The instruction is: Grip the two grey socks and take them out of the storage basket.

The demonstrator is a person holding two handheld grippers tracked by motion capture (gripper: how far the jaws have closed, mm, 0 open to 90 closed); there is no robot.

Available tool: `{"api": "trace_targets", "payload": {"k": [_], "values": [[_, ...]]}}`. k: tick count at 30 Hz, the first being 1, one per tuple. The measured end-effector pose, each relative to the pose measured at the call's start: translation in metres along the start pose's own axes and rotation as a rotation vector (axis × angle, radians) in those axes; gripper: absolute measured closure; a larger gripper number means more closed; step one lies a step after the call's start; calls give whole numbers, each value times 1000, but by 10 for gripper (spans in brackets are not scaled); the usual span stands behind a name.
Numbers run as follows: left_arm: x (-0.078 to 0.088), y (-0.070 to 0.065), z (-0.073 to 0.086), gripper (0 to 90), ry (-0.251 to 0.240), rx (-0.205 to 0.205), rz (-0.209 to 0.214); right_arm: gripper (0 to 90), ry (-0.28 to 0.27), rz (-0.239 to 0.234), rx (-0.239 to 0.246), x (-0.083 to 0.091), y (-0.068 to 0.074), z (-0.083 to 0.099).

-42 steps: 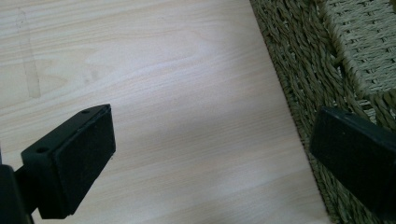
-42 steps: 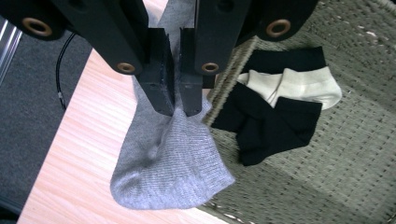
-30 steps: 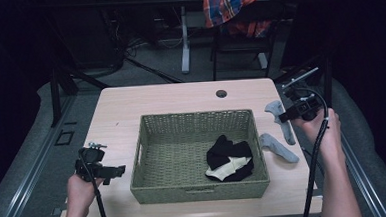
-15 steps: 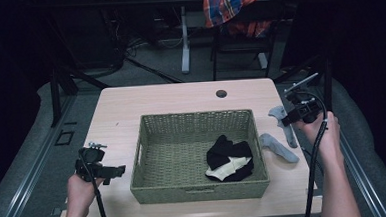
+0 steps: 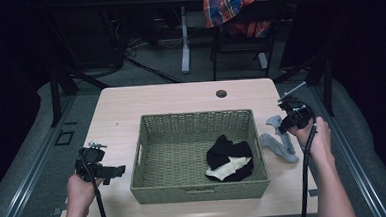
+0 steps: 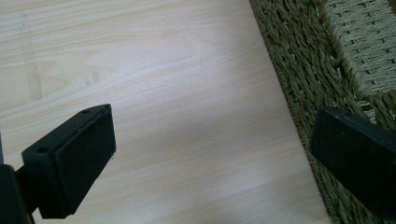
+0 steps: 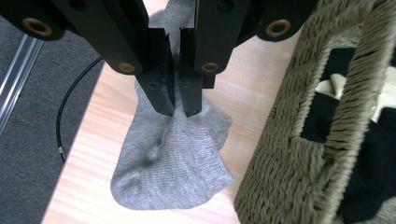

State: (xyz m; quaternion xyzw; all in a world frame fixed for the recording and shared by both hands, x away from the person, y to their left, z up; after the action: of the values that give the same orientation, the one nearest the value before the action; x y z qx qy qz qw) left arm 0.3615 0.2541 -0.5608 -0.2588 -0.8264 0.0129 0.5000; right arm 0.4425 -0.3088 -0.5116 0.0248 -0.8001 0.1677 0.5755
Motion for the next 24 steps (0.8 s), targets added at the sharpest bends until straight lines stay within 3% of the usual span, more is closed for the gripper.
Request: {"api": "trace_targets", "payload": {"k": [7, 9, 14, 20, 24], "values": [[0, 0, 0, 7, -10, 2, 3, 861, 44, -24, 35, -23, 7, 2], [0, 0, 0, 7, -7, 0, 3, 861, 59, -14, 29, -30, 8, 4], [0, 0, 0, 7, -6, 1, 4, 861, 74, -52, 24, -48, 13, 6], [0, -1, 0, 8, -4, 1, 4, 861, 100, -39, 27, -71, 22, 10], [0, 0, 0, 8, -3, 3, 4, 856, 106, -43, 28, -77, 23, 10]]}}
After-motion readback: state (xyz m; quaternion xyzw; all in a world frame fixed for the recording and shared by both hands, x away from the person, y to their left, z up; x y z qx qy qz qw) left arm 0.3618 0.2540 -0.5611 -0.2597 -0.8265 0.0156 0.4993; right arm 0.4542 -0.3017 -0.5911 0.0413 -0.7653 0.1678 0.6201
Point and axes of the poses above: each handheld gripper's, and its own axes: x roughly backward along the jaws, z roughly out of its underside, y roughly to its left, the point moved 7 cm from there along -x, roughly forward along the jaws, and after that the axes turned 15 degrees about z, right-handed, at the moved point
